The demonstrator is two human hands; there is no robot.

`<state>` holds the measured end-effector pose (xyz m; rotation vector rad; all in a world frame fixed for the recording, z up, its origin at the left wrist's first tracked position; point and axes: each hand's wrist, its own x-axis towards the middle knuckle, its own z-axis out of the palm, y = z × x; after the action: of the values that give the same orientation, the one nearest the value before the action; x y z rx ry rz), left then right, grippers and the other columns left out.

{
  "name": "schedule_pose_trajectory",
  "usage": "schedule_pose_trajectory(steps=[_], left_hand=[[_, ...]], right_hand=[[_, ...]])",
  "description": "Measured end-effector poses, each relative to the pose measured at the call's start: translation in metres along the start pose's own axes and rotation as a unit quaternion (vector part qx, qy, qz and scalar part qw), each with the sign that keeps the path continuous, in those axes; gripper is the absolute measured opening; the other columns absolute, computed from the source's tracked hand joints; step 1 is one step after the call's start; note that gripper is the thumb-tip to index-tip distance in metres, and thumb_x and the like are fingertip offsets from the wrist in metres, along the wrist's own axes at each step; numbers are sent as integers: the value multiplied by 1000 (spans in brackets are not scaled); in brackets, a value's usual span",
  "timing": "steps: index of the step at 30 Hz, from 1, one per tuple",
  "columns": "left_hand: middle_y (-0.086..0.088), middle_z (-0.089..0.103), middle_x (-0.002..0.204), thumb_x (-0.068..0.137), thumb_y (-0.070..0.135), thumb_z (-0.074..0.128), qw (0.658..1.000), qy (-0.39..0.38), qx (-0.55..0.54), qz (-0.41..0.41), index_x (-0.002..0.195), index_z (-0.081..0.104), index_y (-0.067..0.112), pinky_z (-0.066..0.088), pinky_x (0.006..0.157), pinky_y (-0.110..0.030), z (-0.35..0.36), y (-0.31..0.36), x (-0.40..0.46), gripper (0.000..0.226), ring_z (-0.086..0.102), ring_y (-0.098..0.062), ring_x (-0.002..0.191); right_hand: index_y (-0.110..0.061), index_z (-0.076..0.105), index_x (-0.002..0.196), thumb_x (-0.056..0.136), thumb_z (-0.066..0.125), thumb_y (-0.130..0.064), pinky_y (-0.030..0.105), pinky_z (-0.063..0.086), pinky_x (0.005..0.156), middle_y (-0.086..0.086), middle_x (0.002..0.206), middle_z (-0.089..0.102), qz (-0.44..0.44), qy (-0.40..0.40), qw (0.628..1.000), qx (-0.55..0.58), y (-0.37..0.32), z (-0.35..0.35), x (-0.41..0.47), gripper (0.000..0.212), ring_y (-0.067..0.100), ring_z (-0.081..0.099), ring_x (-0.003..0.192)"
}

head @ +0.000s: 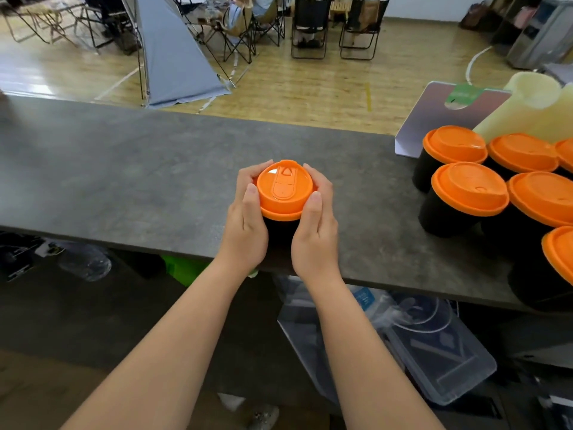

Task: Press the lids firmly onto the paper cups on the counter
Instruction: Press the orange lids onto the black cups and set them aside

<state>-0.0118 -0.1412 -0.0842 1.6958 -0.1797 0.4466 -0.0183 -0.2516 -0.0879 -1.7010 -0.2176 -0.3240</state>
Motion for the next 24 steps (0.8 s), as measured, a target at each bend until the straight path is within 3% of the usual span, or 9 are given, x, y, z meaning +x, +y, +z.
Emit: schedule_pose_trajectory(steps=[6, 11, 13, 16, 18, 21, 24], left_hand=[[16, 56, 127, 104, 44, 20, 1000, -7, 3, -15, 132, 42, 34, 50, 98, -39, -1, 0, -1, 37, 58, -10, 118], [2, 51, 138, 102, 52, 19, 996, -81, 32, -30, 142, 30, 35, 46, 103, -41, -9, 13, -12, 45, 56, -16, 121], [-1, 50, 142, 96, 64, 23, 991, -118, 48, -47, 146, 25, 34, 45, 103, -42, -28, 18, -19, 58, 56, -21, 123], [6, 62, 128, 83, 78, 44, 989, -134, 1, -57, 137, 39, 37, 51, 98, -38, -91, 24, -23, 68, 62, -12, 113], [8, 69, 112, 74, 75, 55, 991, -117, -4, -63, 126, 52, 37, 54, 91, -32, -154, 28, -25, 64, 66, -5, 100], [11, 72, 88, 70, 76, 55, 990, -92, 11, -102, 104, 63, 37, 53, 76, -34, -255, 30, -27, 53, 67, -9, 84], [12, 68, 79, 72, 77, 55, 988, -51, -18, -146, 91, 67, 33, 51, 70, -37, -349, 29, -29, 49, 64, -11, 78]], right_hand=[[-31, 38, 140, 104, 20, -39, 4, 39, 91, -13, 131, 50, 8, 6, 1000, -24, -5, -1, 0, 41, -14, 51, 111], [-28, 43, 139, 109, 18, -37, 25, 43, 104, -8, 130, 55, 47, 13, 999, -13, -15, -5, 2, 41, -1, 55, 116], [-32, 50, 134, 105, 19, -51, 39, 45, 109, -5, 126, 60, 89, 24, 996, 7, -27, 6, -3, 46, 8, 59, 116], [-42, 60, 118, 86, 22, -75, 47, 49, 104, -5, 118, 67, 140, 28, 989, 44, -55, 51, -21, 60, 17, 63, 113], [-37, 63, 117, 86, 17, -78, 43, 54, 95, -2, 114, 70, 159, 12, 986, 58, -72, 98, -36, 69, 19, 66, 109], [-23, 70, 109, 82, 17, -78, 36, 56, 85, 7, 106, 74, 183, -19, 980, 69, -96, 183, -56, 81, 21, 69, 101], [-18, 69, 87, 81, 22, -73, 46, 55, 83, 12, 92, 73, 160, -42, 984, 70, -119, 276, -72, 73, 27, 69, 90]])
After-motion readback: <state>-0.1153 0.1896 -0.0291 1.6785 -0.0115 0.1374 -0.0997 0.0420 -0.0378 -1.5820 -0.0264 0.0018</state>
